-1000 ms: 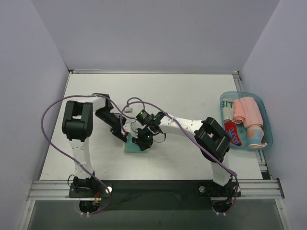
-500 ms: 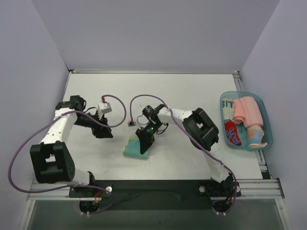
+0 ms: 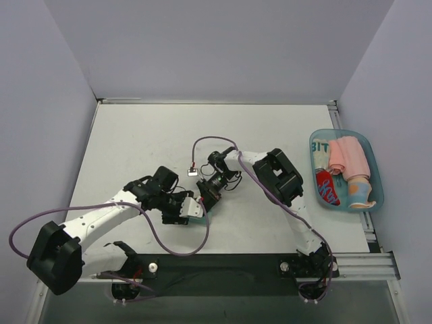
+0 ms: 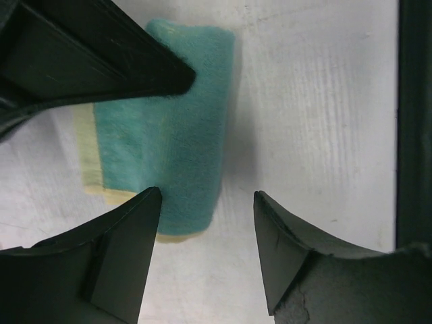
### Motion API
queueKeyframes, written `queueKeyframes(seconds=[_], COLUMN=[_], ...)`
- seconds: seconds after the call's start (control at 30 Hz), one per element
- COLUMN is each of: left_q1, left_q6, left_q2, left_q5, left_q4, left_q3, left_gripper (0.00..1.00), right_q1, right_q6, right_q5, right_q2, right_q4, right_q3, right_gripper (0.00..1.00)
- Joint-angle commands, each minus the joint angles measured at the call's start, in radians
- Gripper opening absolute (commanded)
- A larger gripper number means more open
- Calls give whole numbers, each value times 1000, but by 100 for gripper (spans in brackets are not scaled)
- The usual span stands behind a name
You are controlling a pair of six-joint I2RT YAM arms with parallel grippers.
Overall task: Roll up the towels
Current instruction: Roll the towel
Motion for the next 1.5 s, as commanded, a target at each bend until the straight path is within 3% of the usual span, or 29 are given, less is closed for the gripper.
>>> queueKeyframes(seconds=[0.0,0.13,0.2,0.33,0.43,0.47,0.57,0.67,0.87,1.03,1.27,1.47], left_q1=[-57,-99,-110,-146,-151,-151,-153,-150,-87,46,131,166], left_q6=[48,99,116,93,50,36,16,-8,-24,10,45,76], left_q2=[21,74,129,226,284,312,364,427,580,798,1044,1214], left_q5=[-121,-152,-150,-144,-118,-101,-62,-34,64,170,242,242], left_q4=[194,259,262,207,116,58,-58,-167,-350,-506,-686,-787], left_q3=[-14,-50,-54,-38,-11,8,48,97,226,445,715,880], left_gripper=[68,66,58,31,17,15,3,0,0,2,6,11], right_q1=[-6,-23,-27,-43,-72,-95,-139,-211,-333,-359,-319,-105], right_q6=[-30,-28,-28,-22,4,28,57,77,70,12,-62,-120], right_q5=[118,109,111,135,172,183,220,243,296,377,495,689], right_q2=[54,59,57,44,15,5,-38,-93,-251,-485,-777,-883], right_q4=[-30,-30,-32,-30,-29,-32,-41,-73,-141,-145,-113,-70], right_q3=[0,5,3,9,34,60,118,221,347,164,-98,-155], right_gripper=[0,0,0,3,19,29,41,51,57,57,52,46])
